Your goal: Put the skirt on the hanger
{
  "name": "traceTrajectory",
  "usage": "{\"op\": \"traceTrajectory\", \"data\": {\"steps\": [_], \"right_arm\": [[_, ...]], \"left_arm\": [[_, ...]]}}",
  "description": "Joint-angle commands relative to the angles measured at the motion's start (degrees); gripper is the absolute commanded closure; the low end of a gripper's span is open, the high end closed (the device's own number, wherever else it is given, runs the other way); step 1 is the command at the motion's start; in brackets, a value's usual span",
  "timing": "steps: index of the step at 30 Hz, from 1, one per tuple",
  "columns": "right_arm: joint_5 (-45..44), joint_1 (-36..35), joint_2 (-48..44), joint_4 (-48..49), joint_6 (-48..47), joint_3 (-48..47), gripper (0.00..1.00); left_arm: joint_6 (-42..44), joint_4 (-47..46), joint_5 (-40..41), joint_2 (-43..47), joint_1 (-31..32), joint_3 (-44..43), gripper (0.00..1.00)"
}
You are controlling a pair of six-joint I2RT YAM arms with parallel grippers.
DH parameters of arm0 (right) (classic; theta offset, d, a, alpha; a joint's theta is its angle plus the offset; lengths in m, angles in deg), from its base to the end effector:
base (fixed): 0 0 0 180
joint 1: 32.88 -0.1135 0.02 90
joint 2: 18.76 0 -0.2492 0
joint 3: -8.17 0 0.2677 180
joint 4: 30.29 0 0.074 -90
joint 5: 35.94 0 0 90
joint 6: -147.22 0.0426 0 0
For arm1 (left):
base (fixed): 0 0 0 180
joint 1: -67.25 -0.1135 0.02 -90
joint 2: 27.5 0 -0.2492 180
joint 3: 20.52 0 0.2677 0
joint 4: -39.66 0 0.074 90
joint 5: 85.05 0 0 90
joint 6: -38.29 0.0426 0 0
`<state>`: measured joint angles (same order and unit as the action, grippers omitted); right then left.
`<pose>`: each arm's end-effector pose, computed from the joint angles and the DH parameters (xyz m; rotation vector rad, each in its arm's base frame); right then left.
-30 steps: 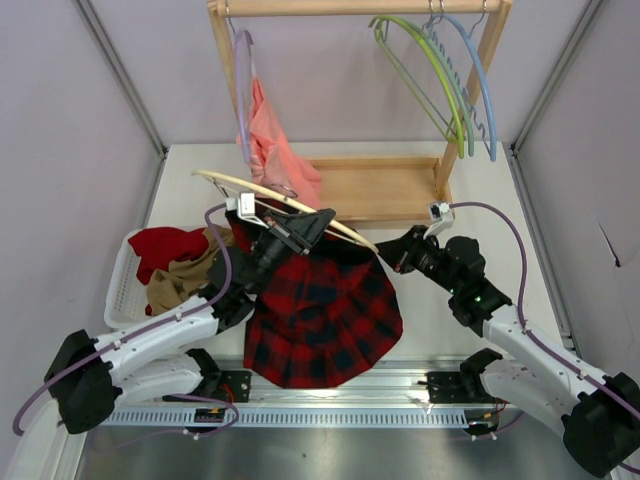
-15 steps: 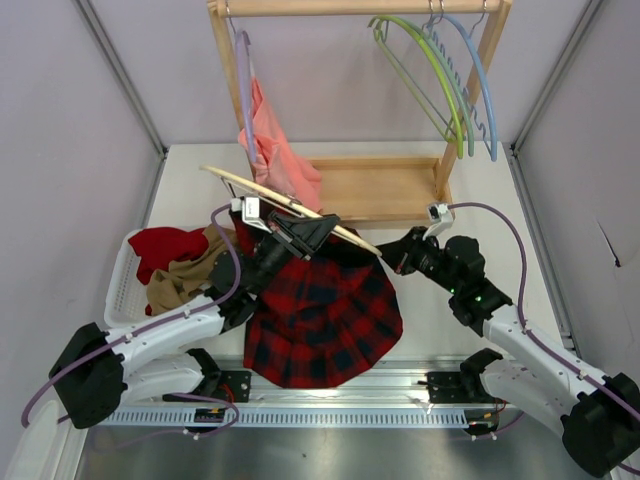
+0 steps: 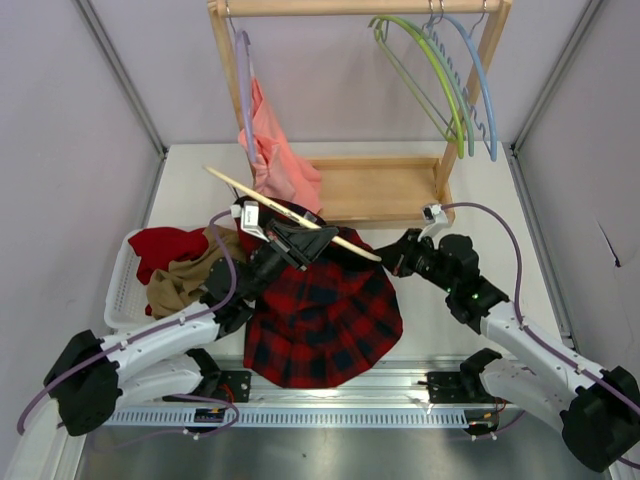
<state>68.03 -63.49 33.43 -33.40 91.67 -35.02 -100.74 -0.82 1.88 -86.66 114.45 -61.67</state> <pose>0.2051 0.1333 0.2443 -0.1236 1.8926 1.0152 0.1713 -0.1883 0.2892 0.0318 1.3193 -1.4919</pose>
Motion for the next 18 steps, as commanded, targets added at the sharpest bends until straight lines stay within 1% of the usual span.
{"op": "traceTrajectory", "data": {"steps": [1,6,8,11,13,18], "right_arm": [[-2.99,0.11,-0.15,3.87,-0.27,-3.68,1.0],[-9.3,0.2,0.9,-1.84,-0.18,-5.44,1.0],[-9.93,0.2,1.34,-2.29,-0.96,-5.18,1.0],[-9.32,0.02,1.96,-1.76,-1.23,-4.66,1.0],[-7.39,-0.06,2.4,-0.97,-0.97,-4.48,1.0],[-4.76,-1.73,1.43,1.23,-1.59,-4.3,1.0]], "left_arm": [[0.35,-1.24,-5.54,1.76,0.44,1.57,1.0],[-0.8,-2.03,-6.86,2.99,0.44,2.72,1.0],[-0.97,-1.59,-7.21,4.3,0.44,3.07,1.0],[-0.19,-0.1,-6.16,5.98,0.44,2.46,1.0],[1.13,1.48,-5.28,6.95,0.44,2.19,1.0],[2.36,1.05,-4.49,4.76,0.44,0.27,1.0]]}}
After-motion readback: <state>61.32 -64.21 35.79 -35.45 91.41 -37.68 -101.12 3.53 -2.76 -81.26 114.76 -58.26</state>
